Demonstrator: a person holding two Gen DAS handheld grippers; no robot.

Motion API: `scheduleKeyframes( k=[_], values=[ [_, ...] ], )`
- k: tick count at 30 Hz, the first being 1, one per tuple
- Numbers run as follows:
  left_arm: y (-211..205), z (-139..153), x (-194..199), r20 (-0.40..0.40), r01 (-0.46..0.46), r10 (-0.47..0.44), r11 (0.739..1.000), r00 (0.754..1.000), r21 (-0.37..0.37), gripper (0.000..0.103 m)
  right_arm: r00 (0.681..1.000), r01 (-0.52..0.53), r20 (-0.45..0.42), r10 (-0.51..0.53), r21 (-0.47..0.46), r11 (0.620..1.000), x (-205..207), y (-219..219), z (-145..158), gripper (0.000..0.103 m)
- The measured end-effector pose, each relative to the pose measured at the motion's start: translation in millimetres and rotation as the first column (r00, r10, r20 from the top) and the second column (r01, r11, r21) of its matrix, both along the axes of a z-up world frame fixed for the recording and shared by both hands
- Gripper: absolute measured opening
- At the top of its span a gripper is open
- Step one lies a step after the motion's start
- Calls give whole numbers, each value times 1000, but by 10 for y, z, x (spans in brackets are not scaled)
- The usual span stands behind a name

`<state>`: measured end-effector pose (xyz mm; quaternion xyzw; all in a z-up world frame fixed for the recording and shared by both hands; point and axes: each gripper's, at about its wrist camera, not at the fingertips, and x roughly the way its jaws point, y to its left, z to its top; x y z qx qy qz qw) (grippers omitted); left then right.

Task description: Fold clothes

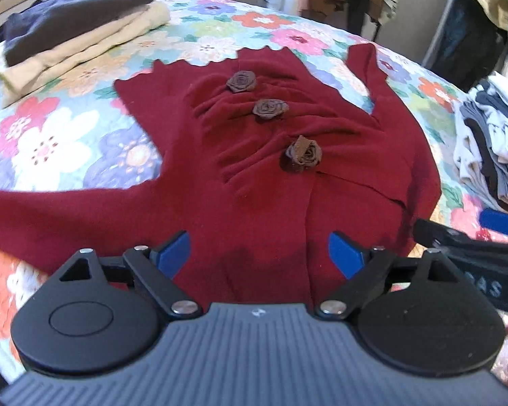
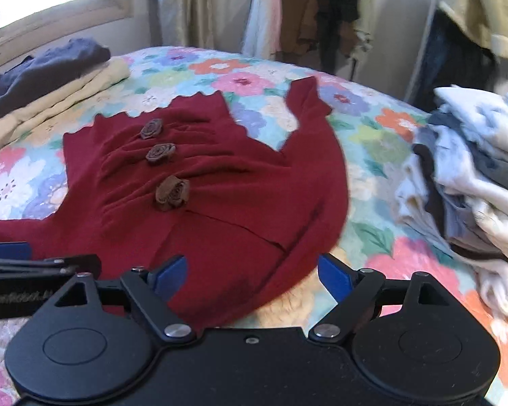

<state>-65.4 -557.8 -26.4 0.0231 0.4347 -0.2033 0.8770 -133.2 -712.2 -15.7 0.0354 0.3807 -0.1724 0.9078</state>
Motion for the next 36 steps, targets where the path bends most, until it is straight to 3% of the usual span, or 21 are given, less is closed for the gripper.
scheduleKeyframes(
  k=[10,20,27,36],
  values=[
    [-9,73,-109,4,9,-9,1000,1000,23,90,998,-22,61,19,45,999,-130,-51,-2,90],
    [-21,63,-248,-43,-7,7,1000,999,-11,91,998,30,54,-35,83,996,-160,-123,-27,90],
    [-3,94,-264,-66,-13,11,1000,998,-24,98,998,45,39,-48,85,995,-150,-140,-52,90],
    [-80,-49,-191,-94,9,-5,999,996,37,102,998,55,10,-56,84,995,-122,-175,-109,90]
  ],
)
